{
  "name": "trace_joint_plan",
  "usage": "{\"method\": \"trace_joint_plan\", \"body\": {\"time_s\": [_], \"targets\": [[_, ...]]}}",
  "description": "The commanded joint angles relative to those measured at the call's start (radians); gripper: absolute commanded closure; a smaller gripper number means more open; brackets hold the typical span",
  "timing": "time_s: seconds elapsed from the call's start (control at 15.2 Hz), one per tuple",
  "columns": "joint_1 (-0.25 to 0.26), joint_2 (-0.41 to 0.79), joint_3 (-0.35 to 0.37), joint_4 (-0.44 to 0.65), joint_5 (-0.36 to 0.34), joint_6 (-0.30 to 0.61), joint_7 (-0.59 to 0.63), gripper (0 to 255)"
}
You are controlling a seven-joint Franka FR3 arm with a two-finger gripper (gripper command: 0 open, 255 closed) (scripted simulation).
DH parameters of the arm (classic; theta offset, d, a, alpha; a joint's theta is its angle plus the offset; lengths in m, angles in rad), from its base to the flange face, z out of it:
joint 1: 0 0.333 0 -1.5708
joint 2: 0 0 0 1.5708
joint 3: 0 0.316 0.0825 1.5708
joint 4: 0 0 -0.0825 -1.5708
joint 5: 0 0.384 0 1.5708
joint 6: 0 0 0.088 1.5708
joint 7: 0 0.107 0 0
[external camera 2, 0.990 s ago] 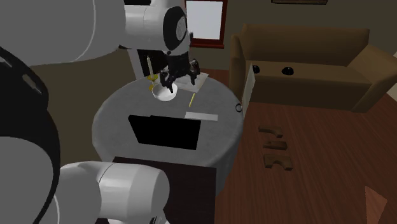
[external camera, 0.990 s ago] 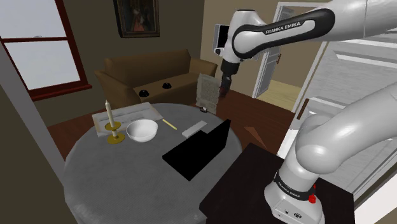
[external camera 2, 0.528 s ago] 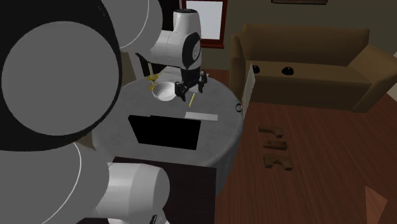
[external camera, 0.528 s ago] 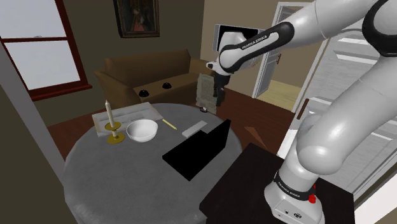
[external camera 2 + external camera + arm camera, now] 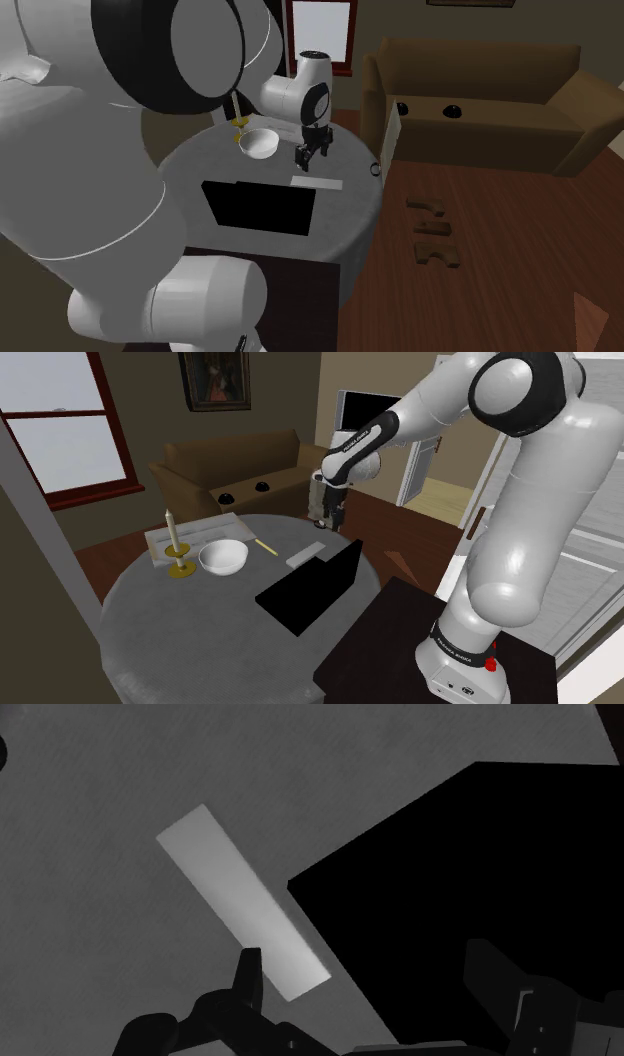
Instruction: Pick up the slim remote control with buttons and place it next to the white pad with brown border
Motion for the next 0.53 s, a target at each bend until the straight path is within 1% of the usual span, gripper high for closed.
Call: {"method": "trace_joint_plan", "body": {"time_s": [0.0, 0.26, 0.46], "targets": [[-0.005, 0.100, 0.005, 0.055, 0.061, 0.024, -0.102, 0], [-0.049, 0.274, 0.048, 0.165, 0.146, 0.053, -0.266, 0], [-0.088, 0.398, 0.089, 0.258, 0.182, 0.064, -0.364, 0]]}}
